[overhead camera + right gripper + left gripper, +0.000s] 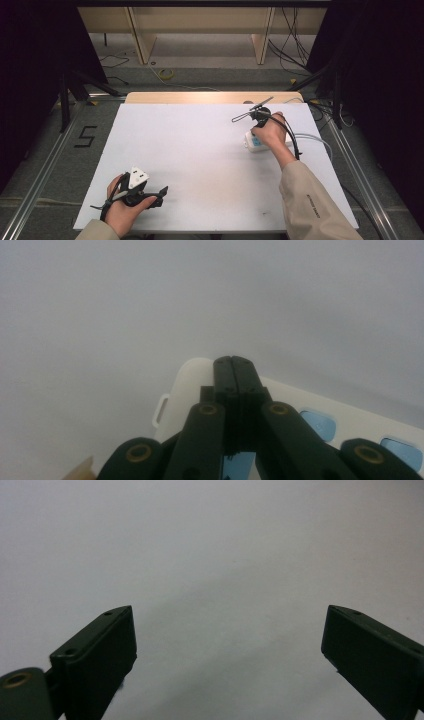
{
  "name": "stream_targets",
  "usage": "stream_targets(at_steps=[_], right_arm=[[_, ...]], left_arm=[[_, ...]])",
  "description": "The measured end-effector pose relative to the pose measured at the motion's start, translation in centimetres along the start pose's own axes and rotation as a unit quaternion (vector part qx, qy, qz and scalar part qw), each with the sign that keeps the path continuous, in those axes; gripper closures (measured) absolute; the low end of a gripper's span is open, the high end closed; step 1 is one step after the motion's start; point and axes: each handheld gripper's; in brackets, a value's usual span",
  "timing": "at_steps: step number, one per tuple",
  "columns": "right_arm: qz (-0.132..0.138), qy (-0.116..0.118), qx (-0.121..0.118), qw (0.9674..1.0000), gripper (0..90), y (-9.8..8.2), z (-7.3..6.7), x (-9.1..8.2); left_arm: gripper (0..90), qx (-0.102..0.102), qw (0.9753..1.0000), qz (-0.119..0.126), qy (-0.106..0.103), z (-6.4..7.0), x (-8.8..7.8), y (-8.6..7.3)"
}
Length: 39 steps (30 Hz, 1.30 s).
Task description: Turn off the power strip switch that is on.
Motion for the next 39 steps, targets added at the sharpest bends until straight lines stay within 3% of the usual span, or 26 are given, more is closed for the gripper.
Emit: stream_targets(at_steps=[24, 39], right_arm=[[0.018, -0.004, 0.010, 0.9998, 90.0, -0.28, 0.19, -0.23], [0.020, -0.008, 0.004, 0.9998, 90.0, -0.56, 0.49, -0.48]], left_arm=[[7.1, 0.003, 1.0000, -0.001, 0.000, -0.01, -0.03, 0.00], [7.1, 0.002, 1.0000, -0.001, 0.001, -0.05, -0.06, 0.01]])
Point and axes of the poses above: each handheld gripper's, and its own axes: x roughly forward along the jaws, y roughly out of its top, z roughly to its right
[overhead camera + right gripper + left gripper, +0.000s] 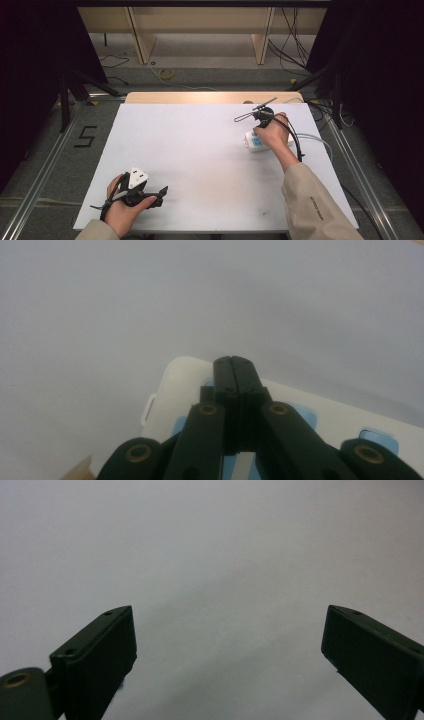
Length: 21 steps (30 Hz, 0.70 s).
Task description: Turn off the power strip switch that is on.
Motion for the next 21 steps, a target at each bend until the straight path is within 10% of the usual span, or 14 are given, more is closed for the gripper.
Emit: stream_targets(at_steps=[21], right_arm=[[0.026, 0.002, -0.014, 0.9996, 90.0, -1.2, 0.0, -1.2]], left_arm=[[7.1, -0.003, 1.0000, 0.001, 0.001, 0.0, 0.0, -0.1]])
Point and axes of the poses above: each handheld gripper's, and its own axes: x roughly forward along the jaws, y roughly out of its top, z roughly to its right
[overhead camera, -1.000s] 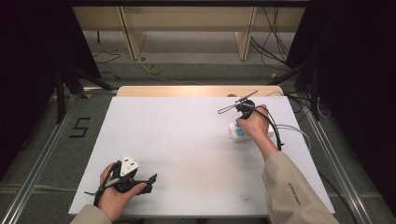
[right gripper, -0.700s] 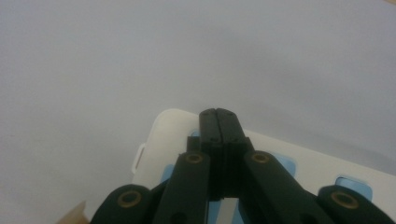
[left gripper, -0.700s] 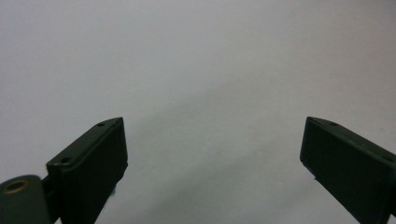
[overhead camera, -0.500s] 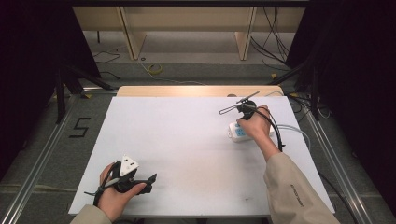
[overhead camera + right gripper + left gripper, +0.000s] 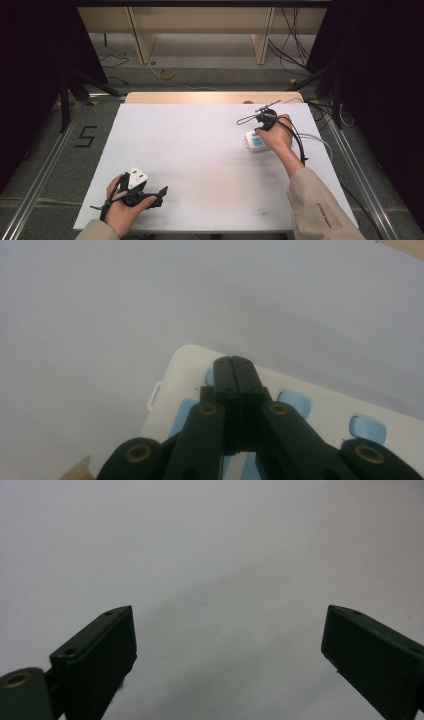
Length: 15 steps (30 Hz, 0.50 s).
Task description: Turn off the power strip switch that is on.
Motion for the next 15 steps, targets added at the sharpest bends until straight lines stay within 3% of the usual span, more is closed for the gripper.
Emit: stream_targets(at_steps=[15], right_arm=[[0.032, 0.019, -0.022, 0.9991, 90.0, -1.7, -0.6, -1.9]], left_arm=[[7.1, 0.003, 1.0000, -0.003, -0.001, 0.0, 0.0, 0.0]])
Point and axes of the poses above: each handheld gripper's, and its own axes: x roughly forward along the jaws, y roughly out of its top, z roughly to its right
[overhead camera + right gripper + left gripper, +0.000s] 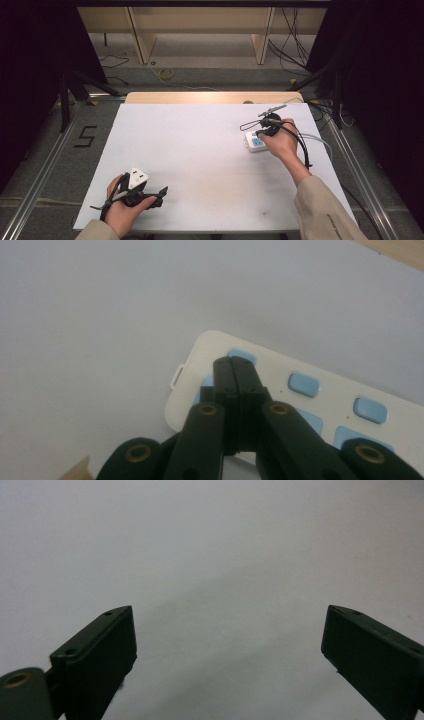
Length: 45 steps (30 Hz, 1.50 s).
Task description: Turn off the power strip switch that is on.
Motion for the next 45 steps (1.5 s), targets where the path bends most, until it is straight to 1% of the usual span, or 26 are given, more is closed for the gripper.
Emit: stream_targets(at_steps=[2, 5, 10, 14, 17, 19, 21, 26, 34, 37, 39, 40, 45], right_arm=[[0.005, 0.003, 0.001, 1.0000, 90.0, -0.1, -0.2, -0.3], [0.009, 0.006, -0.005, 0.9999, 90.0, -0.3, -0.4, -0.7], [0.013, 0.013, -0.007, 0.9998, 90.0, -0.7, -0.7, -1.4], [0.018, 0.014, -0.015, 0.9996, 90.0, -1.1, -0.8, -1.9], [0.021, 0.018, -0.015, 0.9995, 90.0, -1.6, -0.9, -2.3], [0.024, 0.019, -0.019, 0.9993, 90.0, -2.0, -1.1, -2.5], [0.027, 0.024, -0.018, 0.9992, 90.0, -2.4, -1.4, -2.8], [0.033, 0.030, -0.026, 0.9987, 90.0, -3.3, -2.0, -3.4], [0.041, 0.042, -0.029, 0.9978, 89.4, -4.9, -2.6, -4.0], [0.045, 0.046, -0.031, 0.9975, 88.3, -5.5, -2.9, -4.3], [0.048, 0.047, -0.036, 0.9971, 87.3, -5.8, -3.1, -4.5], [0.048, 0.050, -0.033, 0.9970, 86.9, -6.0, -3.3, -4.6], [0.051, 0.057, -0.042, 0.9962, 84.6, -6.9, -3.7, -5.0]], left_arm=[[7.1, 0.000, 1.0000, 0.000, 0.000, 0.0, 0.0, 0.0], [7.1, 0.000, 1.0000, 0.000, 0.000, 0.0, 0.0, 0.0], [7.1, -0.001, 1.0000, 0.000, 0.001, 0.0, 0.0, 0.0], [7.1, -0.002, 1.0000, 0.000, 0.001, 0.0, 0.0, 0.0], [7.1, -0.002, 1.0000, 0.000, 0.001, 0.0, 0.0, 0.0], [7.1, -0.003, 1.0000, 0.000, 0.001, 0.0, 0.0, 0.0], [7.1, -0.003, 1.0000, 0.000, 0.001, 0.1, 0.0, 0.0], [7.1, -0.003, 1.0000, -0.001, 0.002, 0.1, 0.0, -0.1], [7.1, -0.003, 1.0000, -0.002, 0.002, 0.1, 0.1, -0.1], [7.1, -0.004, 1.0000, -0.001, 0.003, 0.1, 0.0, -0.1], [7.1, -0.007, 1.0000, -0.003, 0.003, 0.0, 0.0, -0.1], [7.1, -0.006, 1.0000, -0.002, 0.003, 0.0, 0.1, -0.2], [7.1, -0.007, 1.0000, -0.002, 0.002, 0.1, 0.2, -0.2]])
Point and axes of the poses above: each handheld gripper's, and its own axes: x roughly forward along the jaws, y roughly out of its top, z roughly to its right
